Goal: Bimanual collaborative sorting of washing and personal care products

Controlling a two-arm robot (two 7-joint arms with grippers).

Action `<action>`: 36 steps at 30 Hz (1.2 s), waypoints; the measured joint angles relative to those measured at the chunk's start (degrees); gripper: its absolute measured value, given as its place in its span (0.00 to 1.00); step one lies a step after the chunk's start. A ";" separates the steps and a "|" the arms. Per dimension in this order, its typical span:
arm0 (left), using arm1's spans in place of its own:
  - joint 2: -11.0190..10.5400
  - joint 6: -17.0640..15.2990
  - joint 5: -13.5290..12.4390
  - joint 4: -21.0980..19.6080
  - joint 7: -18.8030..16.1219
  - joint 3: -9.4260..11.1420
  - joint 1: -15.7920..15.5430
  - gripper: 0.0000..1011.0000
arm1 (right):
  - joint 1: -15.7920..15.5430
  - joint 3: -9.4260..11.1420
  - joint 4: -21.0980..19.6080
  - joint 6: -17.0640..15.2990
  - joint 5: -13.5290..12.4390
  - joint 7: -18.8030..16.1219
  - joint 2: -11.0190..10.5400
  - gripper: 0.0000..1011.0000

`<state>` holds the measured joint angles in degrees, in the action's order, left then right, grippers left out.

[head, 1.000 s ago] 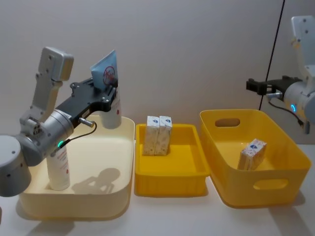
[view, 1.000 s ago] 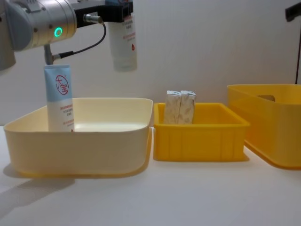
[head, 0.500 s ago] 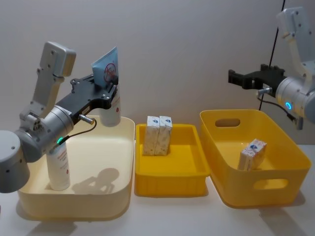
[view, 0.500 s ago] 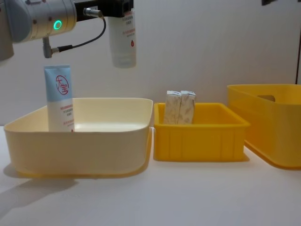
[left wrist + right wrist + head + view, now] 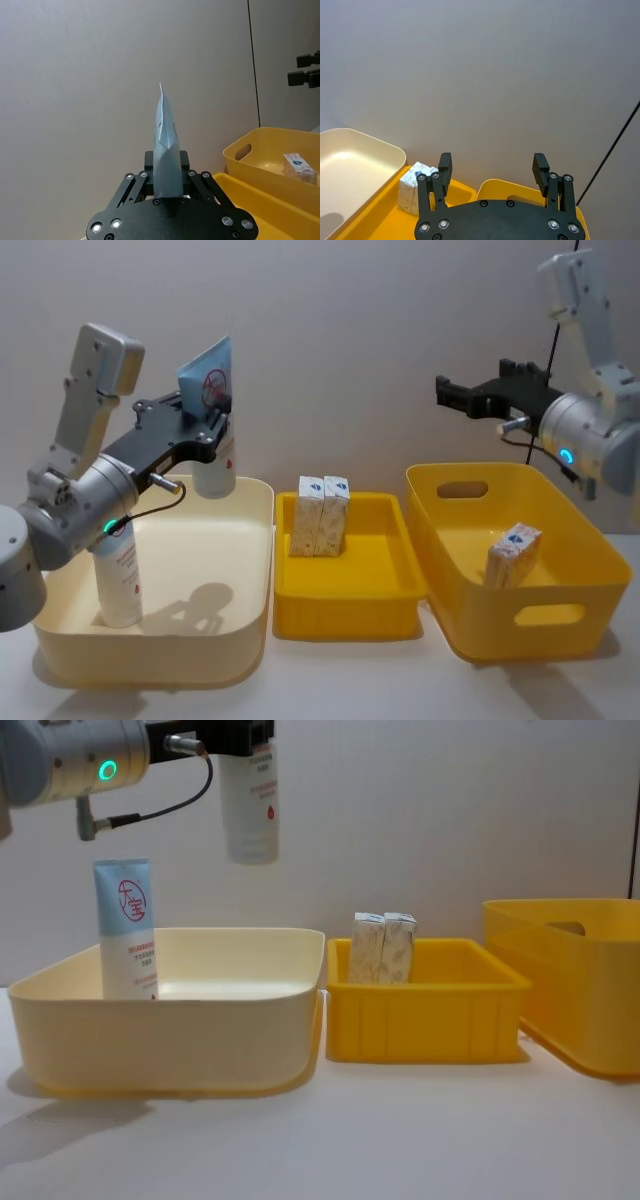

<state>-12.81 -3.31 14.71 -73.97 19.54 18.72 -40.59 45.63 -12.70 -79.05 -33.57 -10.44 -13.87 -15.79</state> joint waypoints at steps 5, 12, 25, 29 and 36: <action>-0.49 -0.09 0.28 -0.21 0.31 -0.39 0.34 0.26 | -0.24 -1.18 -0.05 2.14 1.05 0.40 0.71 0.99; -0.79 -0.04 0.70 0.03 0.67 -0.59 0.39 0.26 | -0.53 -3.02 -0.13 5.51 1.73 -1.37 1.13 0.99; -1.00 0.45 1.13 1.36 1.07 -0.68 -0.03 0.26 | -0.61 -6.45 -0.20 10.28 1.15 -7.71 0.88 0.99; -1.07 0.54 1.16 1.69 1.12 -0.71 -0.19 0.26 | -0.34 -7.73 -0.20 11.21 0.45 -10.63 0.53 0.99; -1.21 0.60 1.13 2.11 1.17 -0.81 -0.39 0.26 | 0.45 -9.96 0.16 11.78 -0.76 -15.43 -0.15 0.99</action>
<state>-14.02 -2.71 15.85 -71.87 20.70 17.91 -40.99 46.08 -22.66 -78.89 -21.79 -11.20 -29.30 -15.94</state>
